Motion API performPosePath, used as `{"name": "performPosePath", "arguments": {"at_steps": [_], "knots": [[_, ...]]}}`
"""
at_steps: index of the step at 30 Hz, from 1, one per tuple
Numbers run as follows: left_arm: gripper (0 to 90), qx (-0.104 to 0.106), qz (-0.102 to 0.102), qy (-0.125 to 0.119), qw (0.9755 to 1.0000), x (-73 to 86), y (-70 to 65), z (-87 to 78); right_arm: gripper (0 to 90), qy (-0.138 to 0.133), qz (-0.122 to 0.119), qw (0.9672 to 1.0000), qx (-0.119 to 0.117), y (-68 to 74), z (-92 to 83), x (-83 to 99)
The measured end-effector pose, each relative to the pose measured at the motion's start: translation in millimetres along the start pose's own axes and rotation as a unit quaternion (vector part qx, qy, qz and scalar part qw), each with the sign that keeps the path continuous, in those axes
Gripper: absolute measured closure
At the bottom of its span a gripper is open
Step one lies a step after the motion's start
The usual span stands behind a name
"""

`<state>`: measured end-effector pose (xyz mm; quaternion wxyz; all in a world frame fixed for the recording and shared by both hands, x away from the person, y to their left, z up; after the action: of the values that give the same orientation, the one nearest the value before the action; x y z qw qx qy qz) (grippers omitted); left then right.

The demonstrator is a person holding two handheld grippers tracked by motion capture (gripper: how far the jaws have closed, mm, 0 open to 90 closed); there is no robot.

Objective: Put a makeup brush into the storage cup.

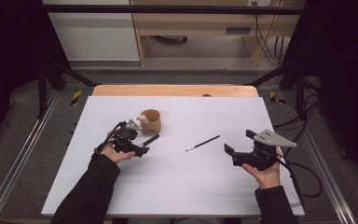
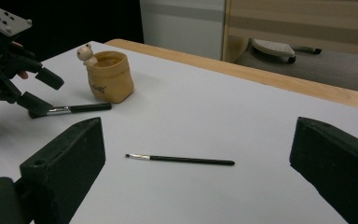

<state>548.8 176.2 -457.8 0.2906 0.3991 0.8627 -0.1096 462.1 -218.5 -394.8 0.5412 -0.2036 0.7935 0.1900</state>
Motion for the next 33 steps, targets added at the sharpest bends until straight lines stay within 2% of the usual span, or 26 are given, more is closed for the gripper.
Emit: {"name": "performPosePath", "arguments": {"at_steps": [7, 21, 25, 33], "knots": [[30.1, 0.002, 0.000, 0.021, 0.9998, 1.6, 0.9, 8.8, 3.8, 0.000, 0.001, 1.0000, -0.001, 0.5, 0.3, 0.2], [47.8, -0.004, -0.013, 0.040, 0.9991, 2.0, 4.0, 26.3, 3.8, 0.003, 0.001, 1.0000, -0.002, 0.9, 0.9, 0.5], [53.2, -0.005, -0.014, 0.050, 0.9986, 3.1, 4.7, 28.2, 3.8, 0.003, 0.001, 1.0000, -0.002, 1.0, 0.8, 0.5], [63.2, -0.010, -0.028, 0.053, 0.9981, 3.1, 6.3, 27.6, 3.8, 0.004, 0.002, 1.0000, -0.005, 1.6, 1.6, 0.7]]}}
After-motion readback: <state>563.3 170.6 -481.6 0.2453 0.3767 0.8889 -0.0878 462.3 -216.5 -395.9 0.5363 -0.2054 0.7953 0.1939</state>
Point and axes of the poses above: each handheld gripper's, and its own axes: z roughly forward along the jaws, x roughly out of its underside, y roughly to its left, the point moved 3 cm from there along z, roughly forward along the jaws, and after that the axes turned 2 degrees about z, right-handed, at the moved point
